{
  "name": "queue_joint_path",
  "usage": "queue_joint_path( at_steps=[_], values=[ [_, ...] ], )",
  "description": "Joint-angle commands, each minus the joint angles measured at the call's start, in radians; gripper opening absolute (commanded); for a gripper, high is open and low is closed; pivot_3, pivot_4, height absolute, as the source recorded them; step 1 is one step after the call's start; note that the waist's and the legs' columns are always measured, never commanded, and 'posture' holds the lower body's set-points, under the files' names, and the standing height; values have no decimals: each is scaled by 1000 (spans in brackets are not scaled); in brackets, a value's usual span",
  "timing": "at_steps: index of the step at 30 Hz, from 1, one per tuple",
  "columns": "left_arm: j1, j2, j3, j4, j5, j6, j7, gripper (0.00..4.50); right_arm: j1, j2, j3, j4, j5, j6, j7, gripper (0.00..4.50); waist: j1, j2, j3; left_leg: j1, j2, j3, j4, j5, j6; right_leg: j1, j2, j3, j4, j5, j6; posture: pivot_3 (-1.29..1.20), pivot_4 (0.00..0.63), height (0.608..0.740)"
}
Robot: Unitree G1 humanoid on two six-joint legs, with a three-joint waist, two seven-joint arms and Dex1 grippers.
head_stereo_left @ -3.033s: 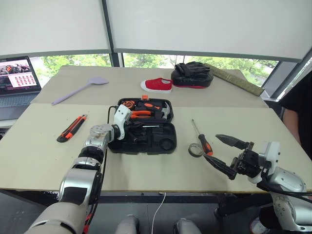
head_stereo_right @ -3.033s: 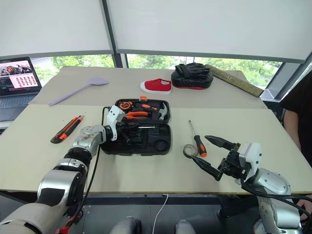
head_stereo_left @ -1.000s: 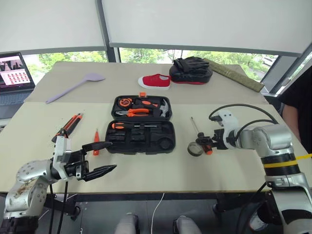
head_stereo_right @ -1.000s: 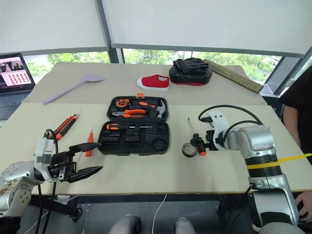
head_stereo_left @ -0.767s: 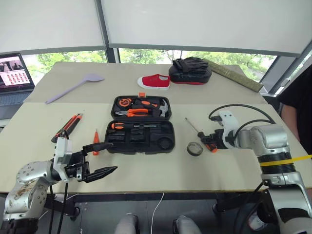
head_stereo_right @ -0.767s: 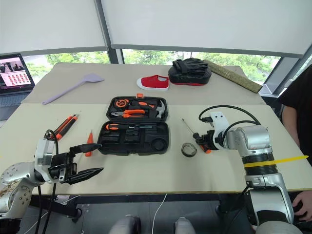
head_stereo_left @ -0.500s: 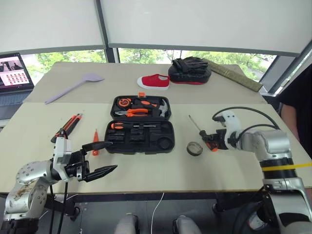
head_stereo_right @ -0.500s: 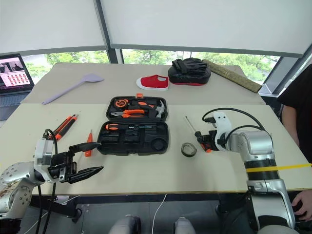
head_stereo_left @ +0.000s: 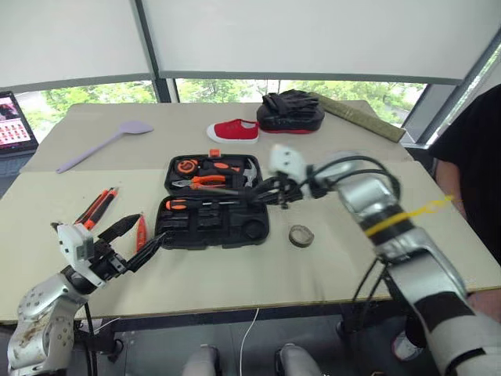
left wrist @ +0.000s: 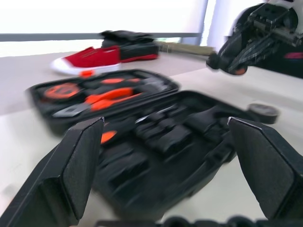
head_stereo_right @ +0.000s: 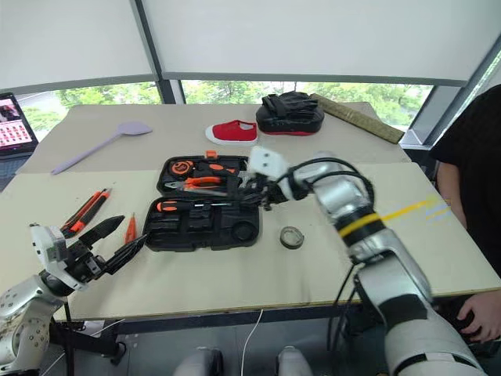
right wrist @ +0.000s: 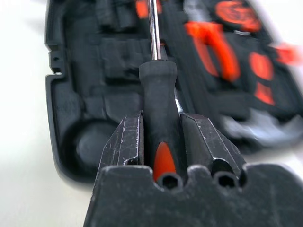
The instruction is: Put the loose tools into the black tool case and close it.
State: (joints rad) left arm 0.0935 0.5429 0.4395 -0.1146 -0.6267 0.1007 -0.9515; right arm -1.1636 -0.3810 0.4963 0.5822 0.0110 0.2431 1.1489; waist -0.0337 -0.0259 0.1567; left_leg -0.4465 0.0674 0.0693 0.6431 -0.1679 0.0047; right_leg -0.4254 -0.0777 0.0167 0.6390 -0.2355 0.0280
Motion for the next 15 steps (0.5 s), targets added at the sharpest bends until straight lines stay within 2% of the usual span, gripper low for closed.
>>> queue_joint_path(
  at_steps=[1,7,15],
  values=[
    [33,-3,30,-36,-7,-37,-1,4500,-101,77,16,181,-93,-83,-44,940,8,0,0,0,0,0,0,0,-2,-1,0,0,1,0,0,0,150,740],
    [72,-4,26,-56,-16,-40,-5,4500,-178,164,48,395,-207,-185,-86,940,18,0,0,0,1,1,0,0,-5,-1,0,-1,2,-1,-2,0,150,740],
    [84,-3,29,-68,-15,-44,-2,4500,-179,183,26,501,-269,-271,-98,940,13,0,0,1,2,1,-1,1,-6,-3,1,-2,5,-3,-5,0,150,740]
  ],
)
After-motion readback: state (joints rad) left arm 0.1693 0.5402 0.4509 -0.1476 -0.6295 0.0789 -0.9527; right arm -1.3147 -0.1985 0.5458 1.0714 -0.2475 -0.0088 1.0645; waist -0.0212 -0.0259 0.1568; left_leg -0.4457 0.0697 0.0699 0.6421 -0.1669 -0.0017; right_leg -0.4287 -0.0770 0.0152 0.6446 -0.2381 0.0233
